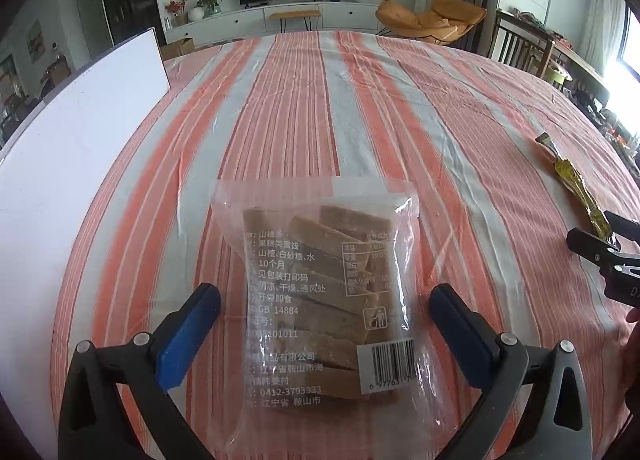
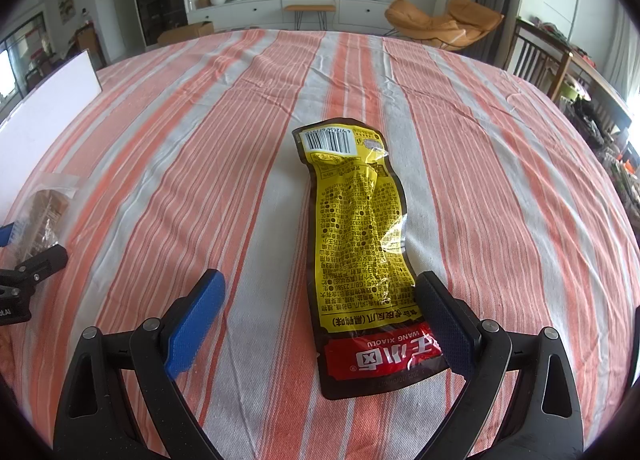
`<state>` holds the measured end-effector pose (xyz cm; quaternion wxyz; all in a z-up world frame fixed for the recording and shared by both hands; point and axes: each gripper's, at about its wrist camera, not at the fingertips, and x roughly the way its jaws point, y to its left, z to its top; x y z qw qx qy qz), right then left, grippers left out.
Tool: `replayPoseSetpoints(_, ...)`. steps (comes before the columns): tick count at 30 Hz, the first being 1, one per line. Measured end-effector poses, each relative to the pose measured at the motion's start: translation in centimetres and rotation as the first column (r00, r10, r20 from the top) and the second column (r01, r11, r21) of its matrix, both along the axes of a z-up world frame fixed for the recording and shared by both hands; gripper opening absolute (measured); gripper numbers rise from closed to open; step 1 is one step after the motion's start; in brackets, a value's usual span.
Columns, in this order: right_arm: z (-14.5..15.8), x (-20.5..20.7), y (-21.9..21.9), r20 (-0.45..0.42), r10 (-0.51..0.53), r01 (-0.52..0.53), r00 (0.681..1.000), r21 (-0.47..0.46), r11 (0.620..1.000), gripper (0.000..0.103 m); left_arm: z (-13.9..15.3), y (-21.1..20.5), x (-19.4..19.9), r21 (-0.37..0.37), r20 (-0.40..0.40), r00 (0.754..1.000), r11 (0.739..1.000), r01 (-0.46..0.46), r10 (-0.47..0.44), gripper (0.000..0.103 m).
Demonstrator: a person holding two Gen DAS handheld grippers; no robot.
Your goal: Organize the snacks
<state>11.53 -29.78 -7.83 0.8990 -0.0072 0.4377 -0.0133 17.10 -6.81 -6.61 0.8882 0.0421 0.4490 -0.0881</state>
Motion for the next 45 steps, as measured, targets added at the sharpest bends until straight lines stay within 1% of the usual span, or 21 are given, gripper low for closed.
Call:
replayPoseSetpoints(40, -0.1, 0.1, -0.1, -0.002, 0.001, -0.001, 1.000, 0.005, 1.000, 0.098, 0.1, 0.1, 0.0, -0.002, 0.000, 1.000, 1.000, 0.001, -0.001, 0.103)
replayPoseSetpoints(42, -0.2, 0.2, -0.2, -0.016, 0.019, -0.019, 1.000, 0.017, 1.000, 0.098, 0.3, 0.1, -0.2, -0.002, 0.000, 1.000, 1.000, 0.004, -0.004, 0.103)
replayPoseSetpoints(43, 0.0, 0.5, -0.7, -0.041, 0.047, -0.045, 0.998, 0.046, 0.998, 0.098, 0.3, 0.1, -0.3, -0.003, 0.000, 1.000, 1.000, 0.007, -0.007, 0.103)
replayPoseSetpoints(45, 0.7, 0.9, -2.6, -0.076, 0.066, -0.051, 0.995, 0.179, 0.982, 0.096, 0.3, 0.2, -0.2, -0.002, -0.004, 1.000, 1.000, 0.023, -0.023, 0.103)
